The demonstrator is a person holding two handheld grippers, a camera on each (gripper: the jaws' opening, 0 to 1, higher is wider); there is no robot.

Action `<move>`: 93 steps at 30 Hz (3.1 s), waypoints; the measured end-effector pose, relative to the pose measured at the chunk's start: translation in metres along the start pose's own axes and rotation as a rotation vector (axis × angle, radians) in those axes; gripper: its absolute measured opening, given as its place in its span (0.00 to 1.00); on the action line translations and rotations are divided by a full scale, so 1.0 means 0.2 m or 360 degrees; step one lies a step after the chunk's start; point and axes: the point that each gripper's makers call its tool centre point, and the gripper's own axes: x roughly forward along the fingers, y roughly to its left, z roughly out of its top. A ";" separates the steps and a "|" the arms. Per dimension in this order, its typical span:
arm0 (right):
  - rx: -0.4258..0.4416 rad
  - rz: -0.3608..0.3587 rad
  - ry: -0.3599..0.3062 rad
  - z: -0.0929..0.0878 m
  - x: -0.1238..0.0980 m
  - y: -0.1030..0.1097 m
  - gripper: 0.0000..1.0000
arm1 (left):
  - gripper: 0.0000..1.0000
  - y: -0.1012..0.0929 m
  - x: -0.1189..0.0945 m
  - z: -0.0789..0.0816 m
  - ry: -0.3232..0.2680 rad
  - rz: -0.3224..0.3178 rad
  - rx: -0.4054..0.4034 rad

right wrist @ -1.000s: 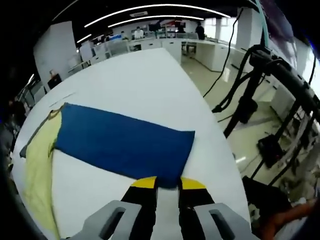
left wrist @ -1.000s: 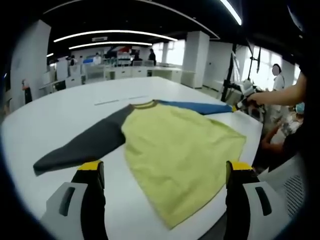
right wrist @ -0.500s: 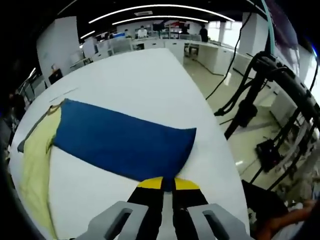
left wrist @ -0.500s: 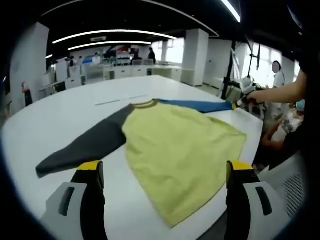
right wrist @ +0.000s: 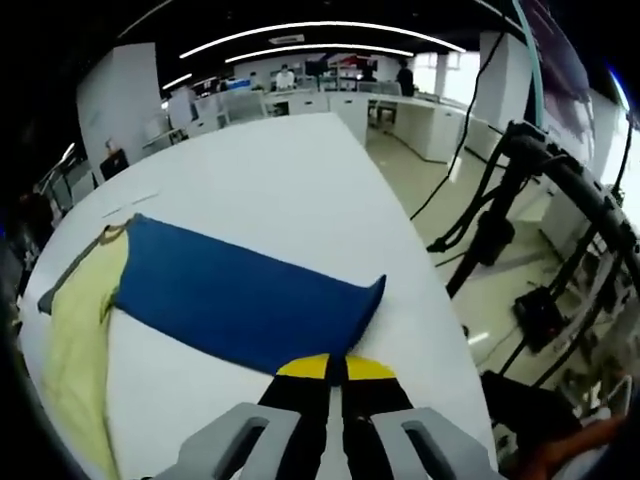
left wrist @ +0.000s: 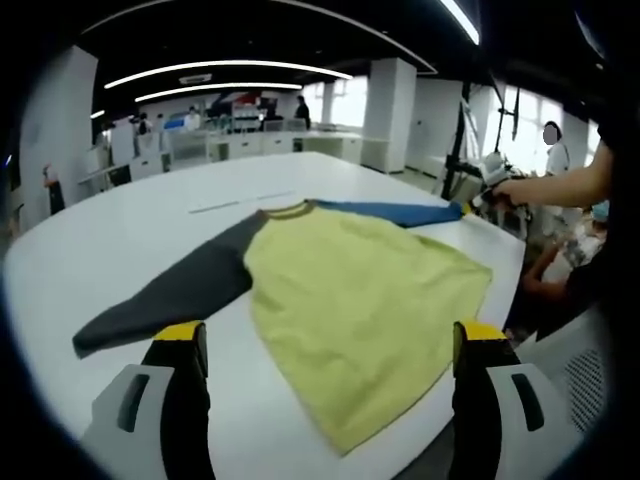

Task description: Fold the garment on the visible template until the final outline fits inside the template.

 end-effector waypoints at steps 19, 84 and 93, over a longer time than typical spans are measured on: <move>0.0037 0.0182 -0.0233 0.24 -0.02 0.21 0.00 | 0.99 0.00 0.00 0.00 -0.0005 -0.0012 0.0009; -0.0017 0.0685 -0.0320 0.38 0.00 1.12 0.00 | 0.99 -0.03 -0.01 -0.01 -0.0006 -0.0009 -0.0007; -0.0056 0.0752 -0.0308 0.38 0.01 1.25 0.00 | 0.99 -0.04 -0.01 -0.02 -0.0003 -0.0004 -0.0008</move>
